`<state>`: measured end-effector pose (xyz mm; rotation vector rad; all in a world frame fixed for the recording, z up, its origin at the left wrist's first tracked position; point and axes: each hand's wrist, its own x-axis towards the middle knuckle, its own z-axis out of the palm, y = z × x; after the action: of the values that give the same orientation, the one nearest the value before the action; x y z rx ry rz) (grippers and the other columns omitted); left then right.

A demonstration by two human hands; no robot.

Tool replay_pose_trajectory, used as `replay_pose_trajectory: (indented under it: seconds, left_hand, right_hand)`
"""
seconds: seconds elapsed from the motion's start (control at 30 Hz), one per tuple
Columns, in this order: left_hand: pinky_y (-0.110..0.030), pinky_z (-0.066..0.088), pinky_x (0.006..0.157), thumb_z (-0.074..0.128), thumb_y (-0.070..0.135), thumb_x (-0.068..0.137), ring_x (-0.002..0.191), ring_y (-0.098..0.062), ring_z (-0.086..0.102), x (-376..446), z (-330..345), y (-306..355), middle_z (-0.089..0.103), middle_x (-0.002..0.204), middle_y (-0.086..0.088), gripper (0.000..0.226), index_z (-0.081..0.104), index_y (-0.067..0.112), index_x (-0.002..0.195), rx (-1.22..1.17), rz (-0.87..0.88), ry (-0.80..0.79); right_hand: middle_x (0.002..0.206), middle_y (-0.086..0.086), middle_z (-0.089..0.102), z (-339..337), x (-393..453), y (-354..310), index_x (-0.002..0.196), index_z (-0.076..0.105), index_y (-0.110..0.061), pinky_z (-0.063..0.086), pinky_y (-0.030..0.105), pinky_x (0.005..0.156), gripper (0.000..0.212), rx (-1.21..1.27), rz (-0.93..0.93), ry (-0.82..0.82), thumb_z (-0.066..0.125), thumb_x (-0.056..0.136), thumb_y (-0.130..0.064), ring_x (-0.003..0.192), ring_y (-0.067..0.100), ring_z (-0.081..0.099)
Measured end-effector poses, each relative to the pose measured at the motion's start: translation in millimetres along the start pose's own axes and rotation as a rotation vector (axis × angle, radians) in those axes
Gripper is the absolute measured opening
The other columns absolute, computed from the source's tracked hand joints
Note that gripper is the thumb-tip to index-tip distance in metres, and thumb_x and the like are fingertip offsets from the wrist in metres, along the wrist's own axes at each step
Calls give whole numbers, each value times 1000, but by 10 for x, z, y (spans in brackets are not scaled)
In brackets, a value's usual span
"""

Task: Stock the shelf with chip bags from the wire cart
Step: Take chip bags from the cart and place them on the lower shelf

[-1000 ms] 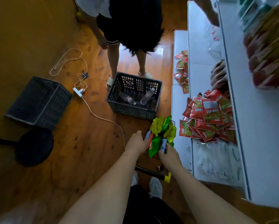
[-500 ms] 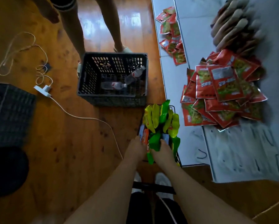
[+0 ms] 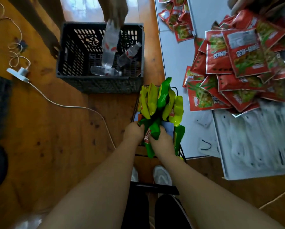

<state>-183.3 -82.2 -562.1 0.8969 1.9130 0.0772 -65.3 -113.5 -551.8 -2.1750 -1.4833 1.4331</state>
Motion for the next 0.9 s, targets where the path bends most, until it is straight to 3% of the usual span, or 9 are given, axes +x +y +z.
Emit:
replay_pose_trajectory:
  seconds: [0.13, 0.2, 0.37, 0.47, 0.57, 0.7, 0.83, 0.9]
  left_hand:
    - [-36, 46, 84, 43, 23, 101, 112, -40, 59, -149, -81, 56, 62, 122, -25, 35, 60, 0, 121, 110, -16, 39]
    - [-39, 47, 88, 43, 23, 101, 113, -40, 58, -256, -145, 58, 61, 123, -26, 35, 60, -2, 119, 125, -12, 64]
    - [-39, 47, 87, 43, 25, 102, 114, -40, 58, -590, -366, 83, 61, 123, -26, 37, 59, -4, 116, 172, -15, 81]
    - [-40, 47, 88, 42, 27, 102, 114, -39, 58, -781, -470, 148, 61, 123, -25, 37, 58, -4, 116, 204, -2, 76]
    - [-38, 48, 87, 42, 29, 102, 112, -37, 60, -985, -562, 242, 62, 122, -22, 37, 59, -1, 115, 215, -16, 74]
    - [-39, 50, 85, 42, 28, 102, 108, -36, 62, -1339, -679, 386, 64, 119, -21, 35, 60, 3, 118, 206, 16, 78]
    - [-41, 52, 81, 40, 28, 101, 98, -33, 63, -1774, -822, 558, 67, 113, -17, 39, 50, 16, 137, 156, 145, 96]
    - [-42, 53, 78, 40, 30, 102, 90, -30, 63, -1997, -913, 655, 68, 110, -14, 42, 44, 21, 143, 95, 199, 91]
  right_hand:
    - [113, 9, 65, -114, -85, -89, 132, 43, -18, 44, 34, 66, 54, -270, 36, 81, 61, 89, -43, 100, 34, 64]
    - [117, 8, 63, -178, -144, -159, 135, 41, -19, 40, 32, 65, 58, -348, 61, 111, 61, 89, -46, 103, 31, 63]
    - [127, 10, 55, -297, -312, -367, 135, 41, -14, 47, 39, 81, 65, -436, 75, 157, 63, 85, -49, 116, 31, 52]
    - [135, 10, 49, -385, -449, -495, 138, 41, -12, 43, 42, 93, 72, -490, 10, 196, 64, 82, -49, 121, 32, 46]
    - [134, 10, 51, -502, -598, -624, 138, 45, -13, 43, 41, 96, 64, -480, -92, 205, 62, 84, -43, 122, 30, 47]
    - [112, 7, 63, -593, -818, -751, 113, 59, -23, 48, 36, 79, 29, -295, -206, 43, 50, 89, -37, 104, 28, 60]
    - [142, 10, 51, -844, -1133, -1051, 145, 42, -18, 42, 37, 102, 49, 19, -39, -88, 41, 101, -40, 127, 30, 50]
    - [149, 10, 44, -1009, -1274, -1188, 148, 38, -22, 38, 39, 108, 55, 159, 54, -117, 38, 100, -48, 133, 30, 45]
